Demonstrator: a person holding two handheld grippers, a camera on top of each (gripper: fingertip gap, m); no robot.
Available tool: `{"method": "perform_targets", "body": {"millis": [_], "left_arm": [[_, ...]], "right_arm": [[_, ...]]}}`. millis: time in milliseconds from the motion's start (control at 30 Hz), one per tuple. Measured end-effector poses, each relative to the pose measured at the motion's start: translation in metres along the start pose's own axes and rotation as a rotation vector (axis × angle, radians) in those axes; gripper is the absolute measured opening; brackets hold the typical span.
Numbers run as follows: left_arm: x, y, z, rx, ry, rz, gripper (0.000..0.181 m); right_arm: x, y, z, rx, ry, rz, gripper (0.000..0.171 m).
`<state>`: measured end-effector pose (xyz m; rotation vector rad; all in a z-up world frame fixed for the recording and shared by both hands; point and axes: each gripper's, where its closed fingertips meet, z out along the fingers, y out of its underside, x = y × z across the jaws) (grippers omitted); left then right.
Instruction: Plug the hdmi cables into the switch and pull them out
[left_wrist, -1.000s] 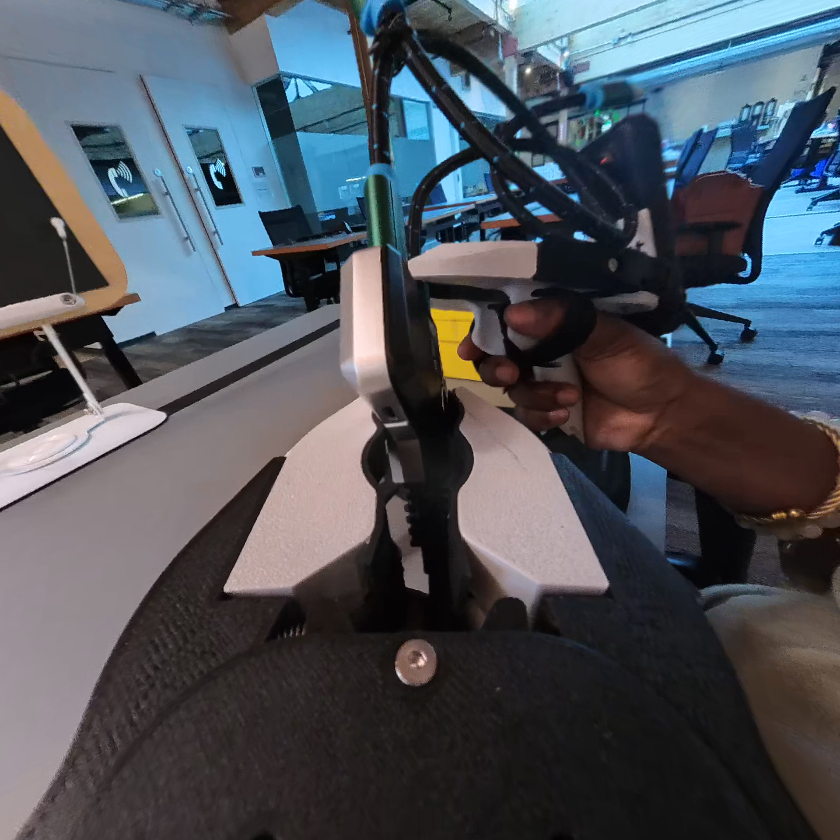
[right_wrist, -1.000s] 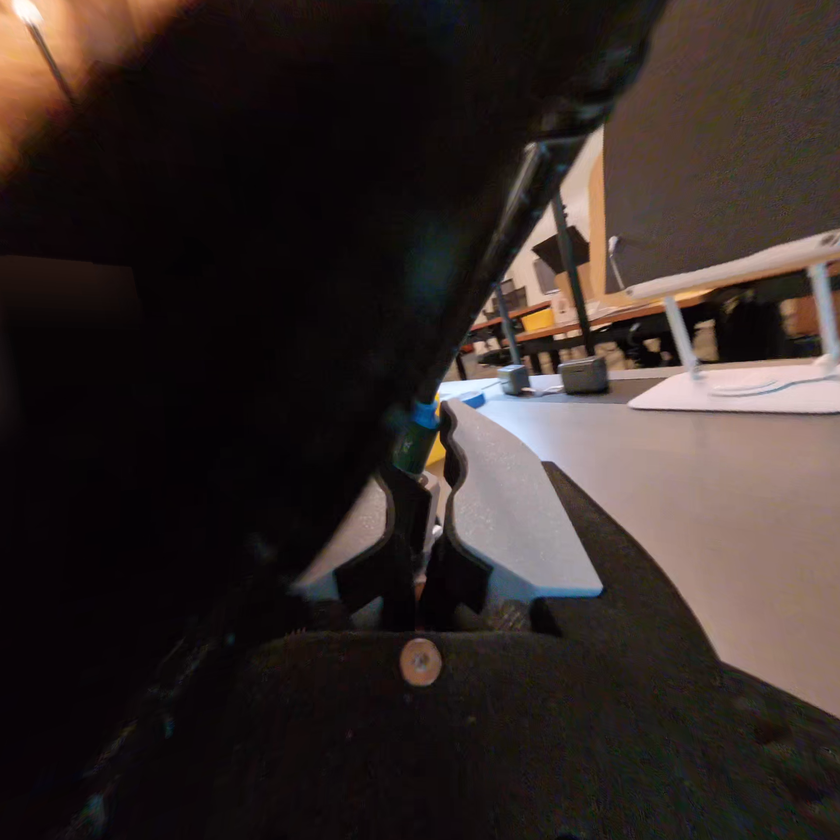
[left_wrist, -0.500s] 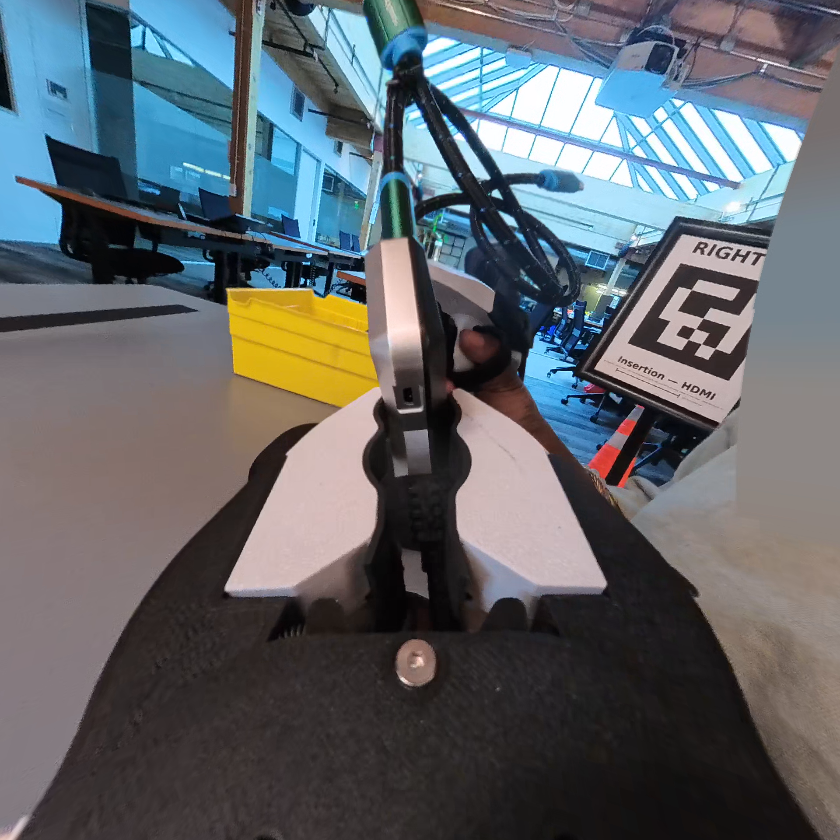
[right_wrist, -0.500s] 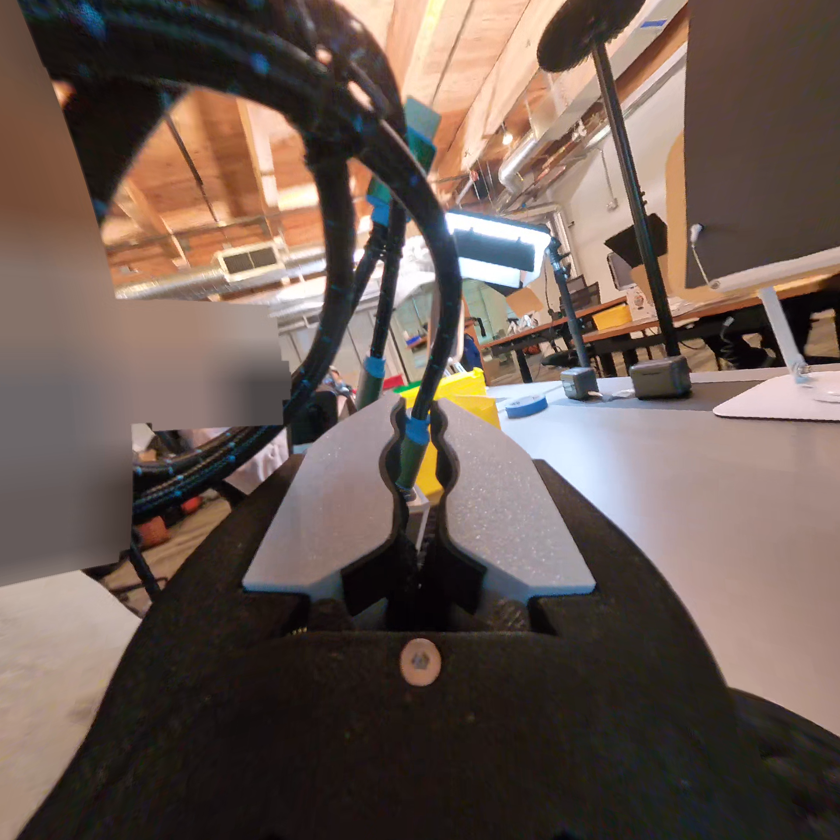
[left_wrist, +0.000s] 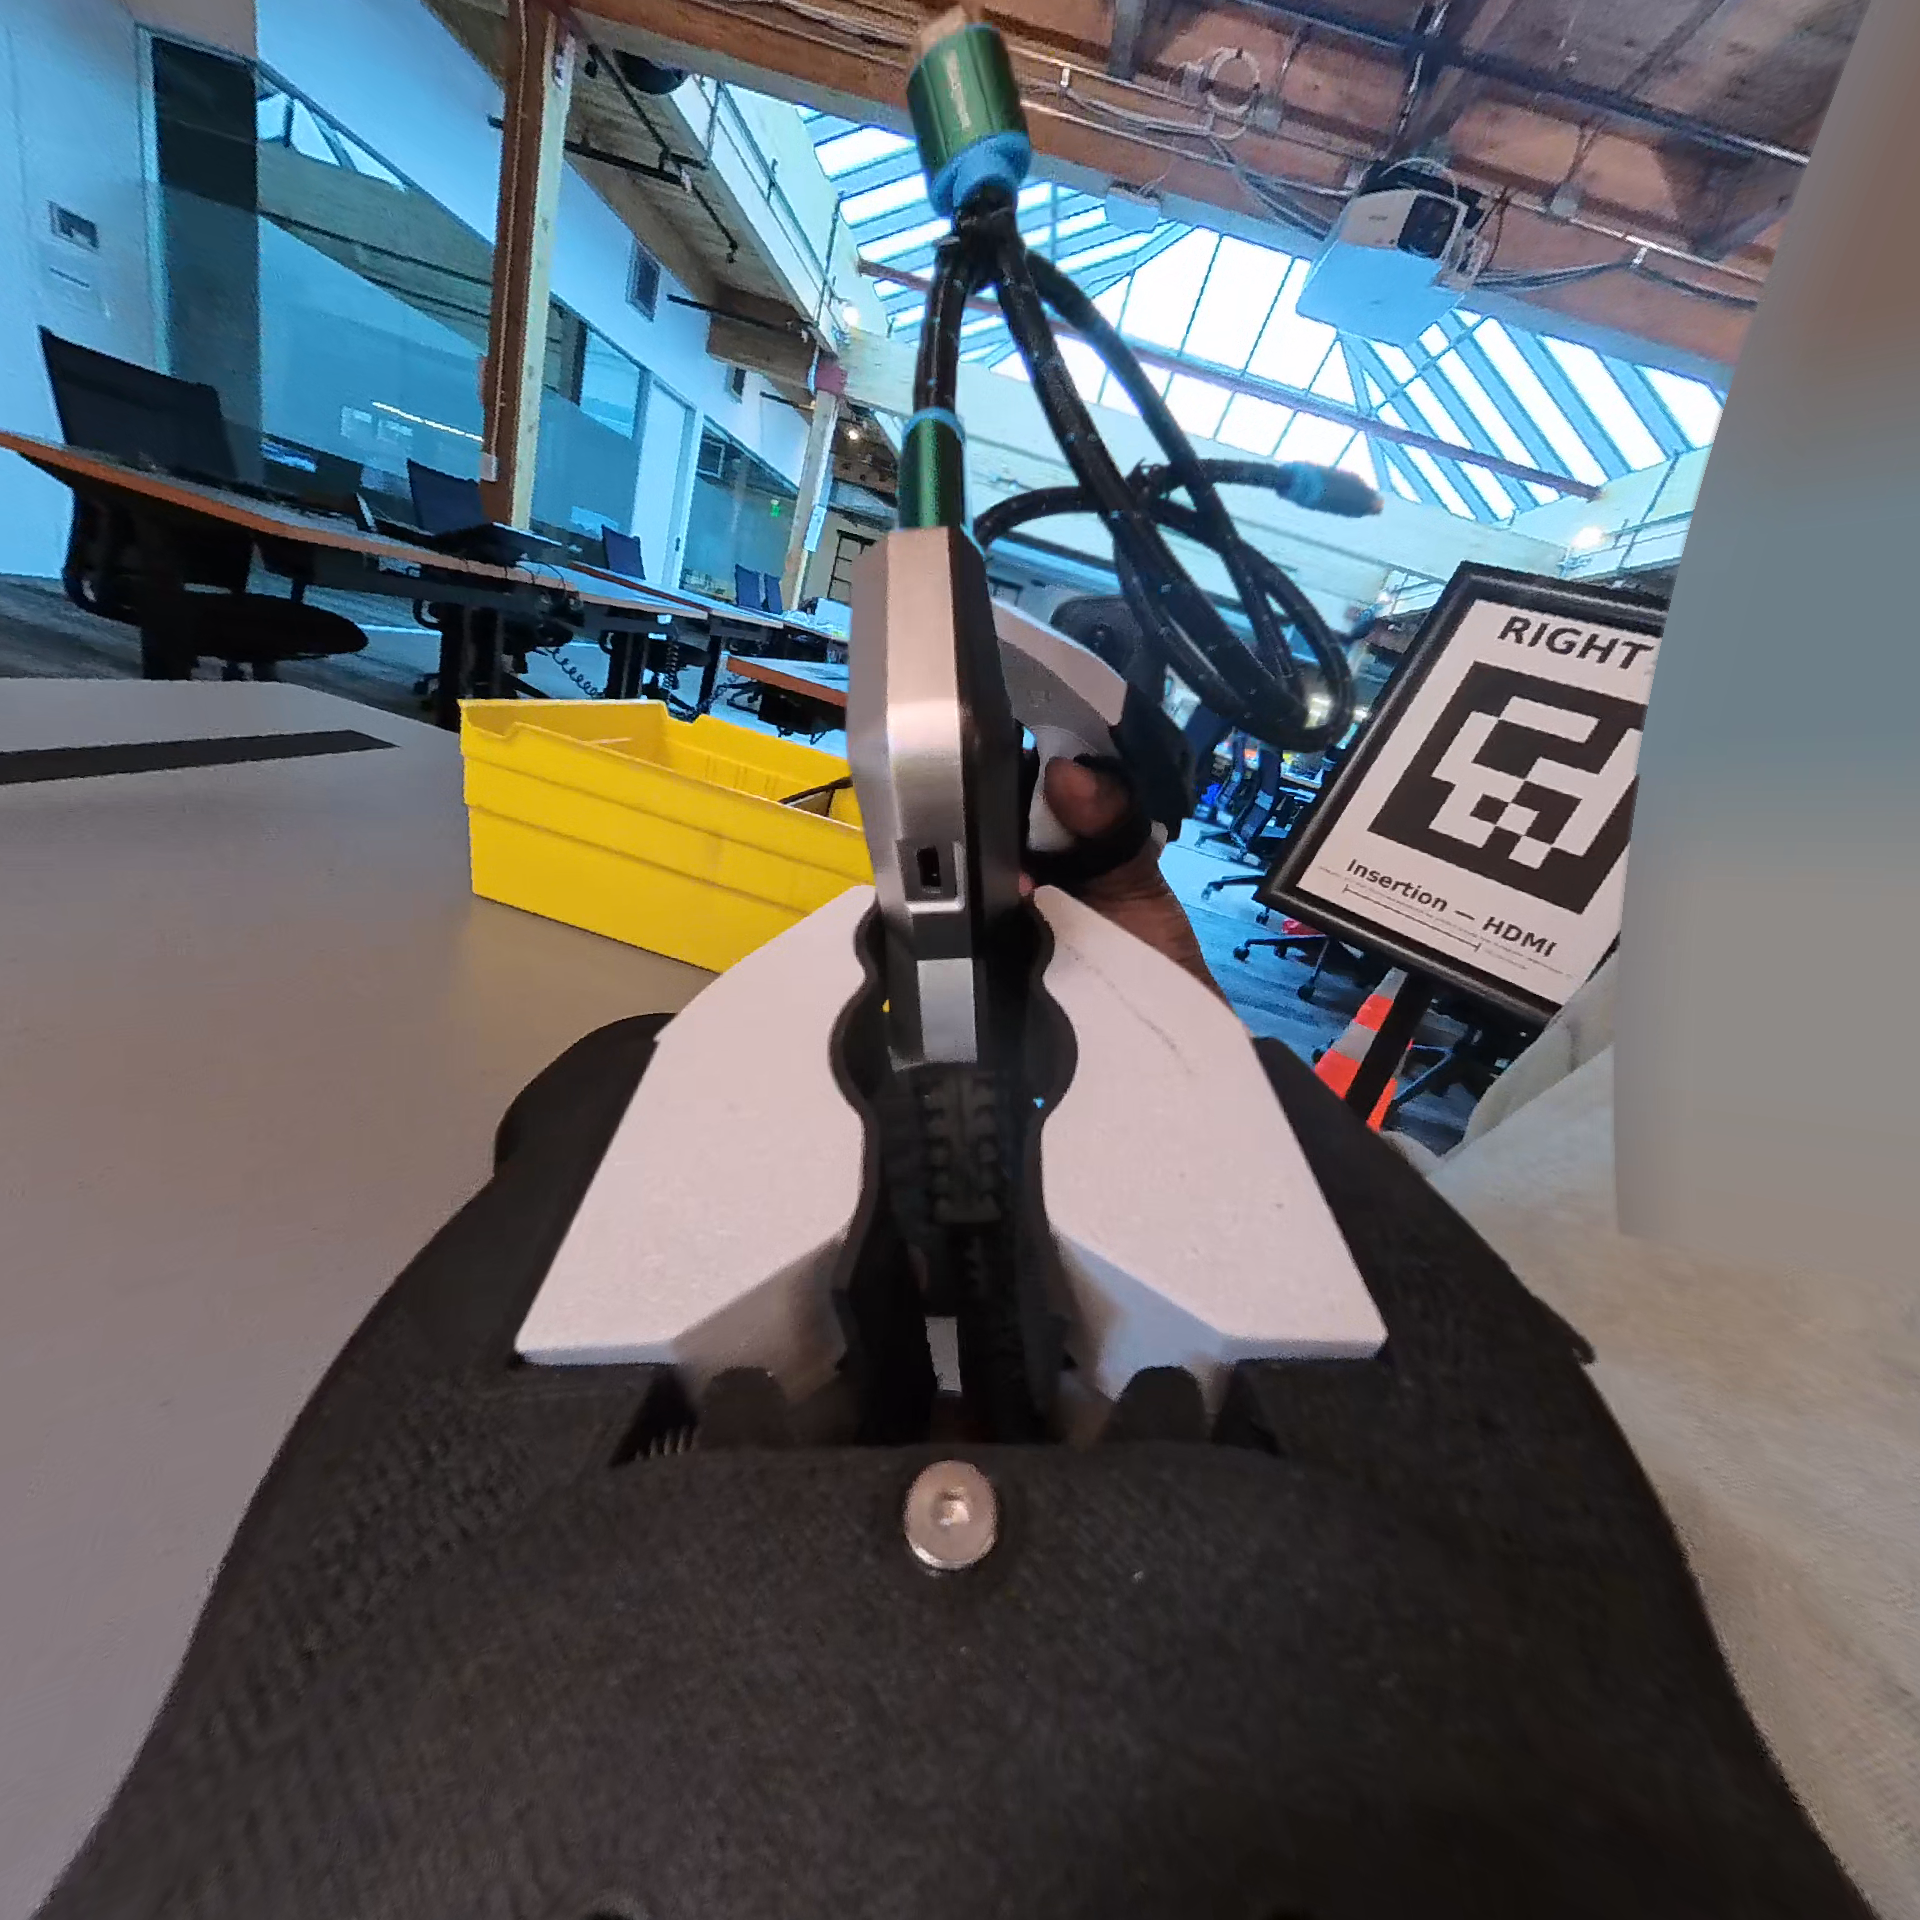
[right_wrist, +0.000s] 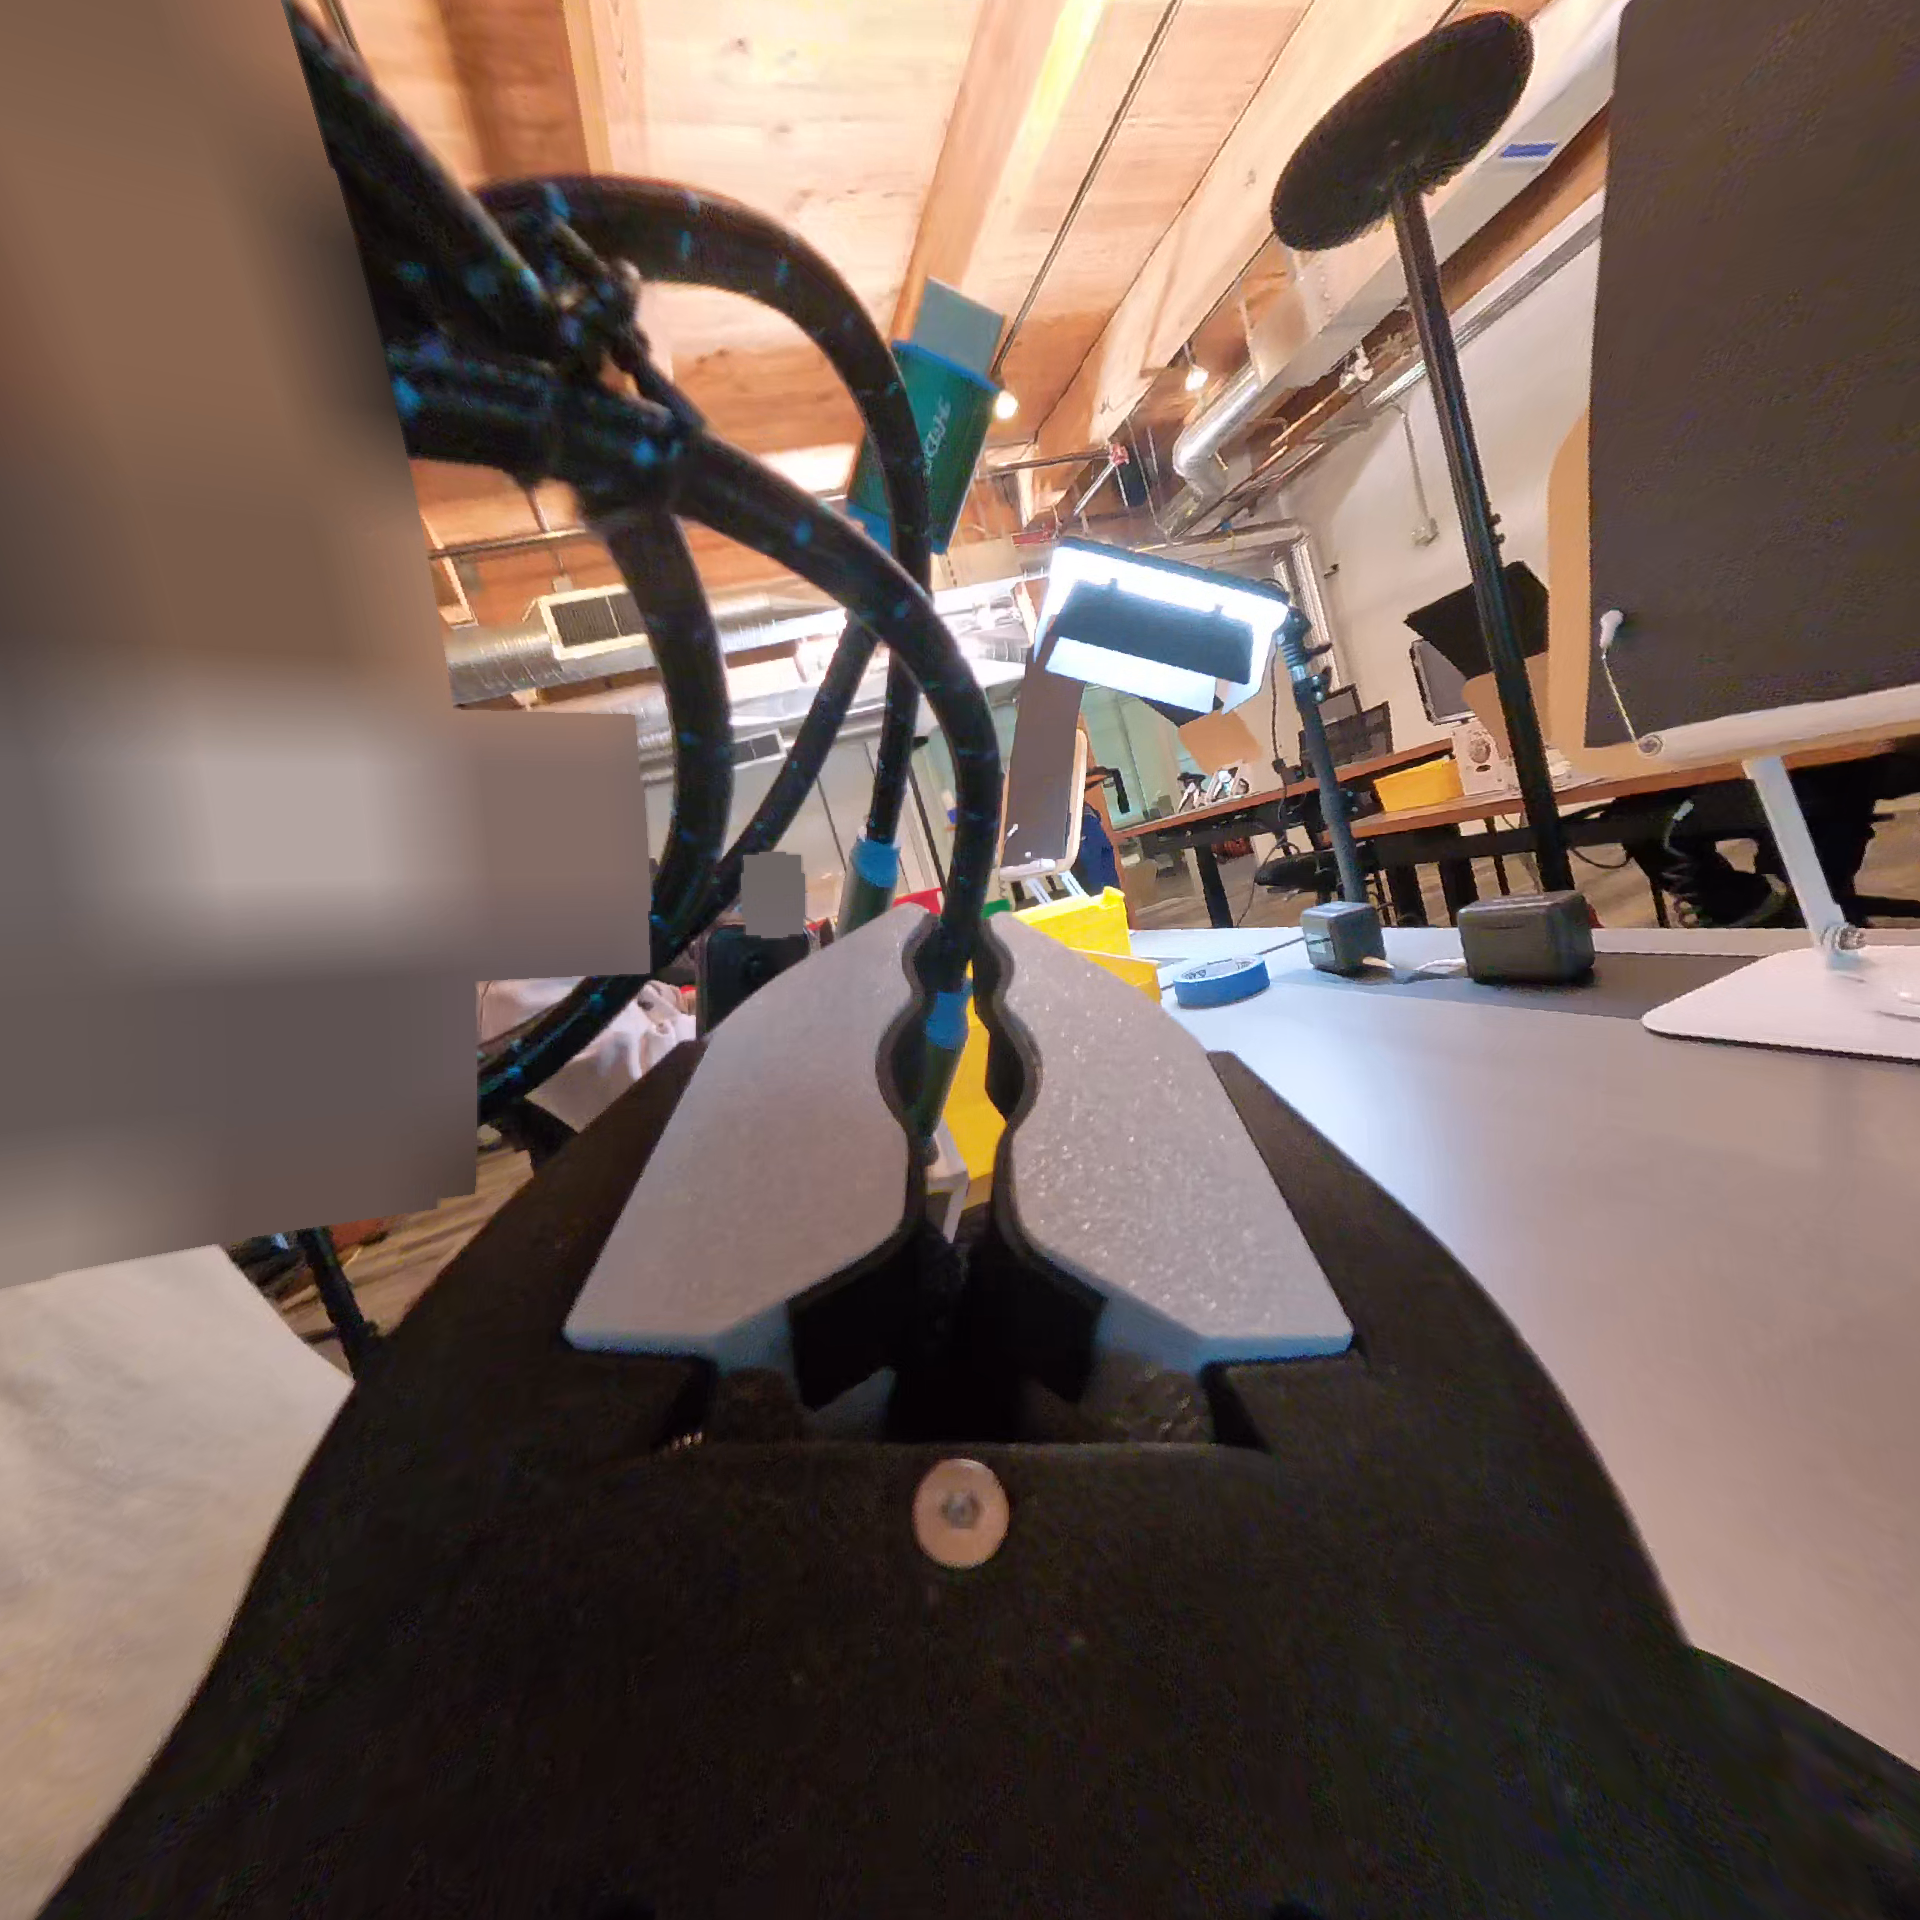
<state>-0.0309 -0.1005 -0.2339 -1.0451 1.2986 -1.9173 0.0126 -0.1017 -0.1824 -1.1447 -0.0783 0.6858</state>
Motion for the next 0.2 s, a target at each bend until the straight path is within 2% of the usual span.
{"method": "perform_targets", "body": {"millis": [200], "left_arm": [[0.0035, -0.0017, -0.0018, -0.030, -0.026, 0.085, 0.022]], "right_arm": [[-0.0029, -0.0051, -0.0002, 0.003, 0.004, -0.020, 0.006]]}}
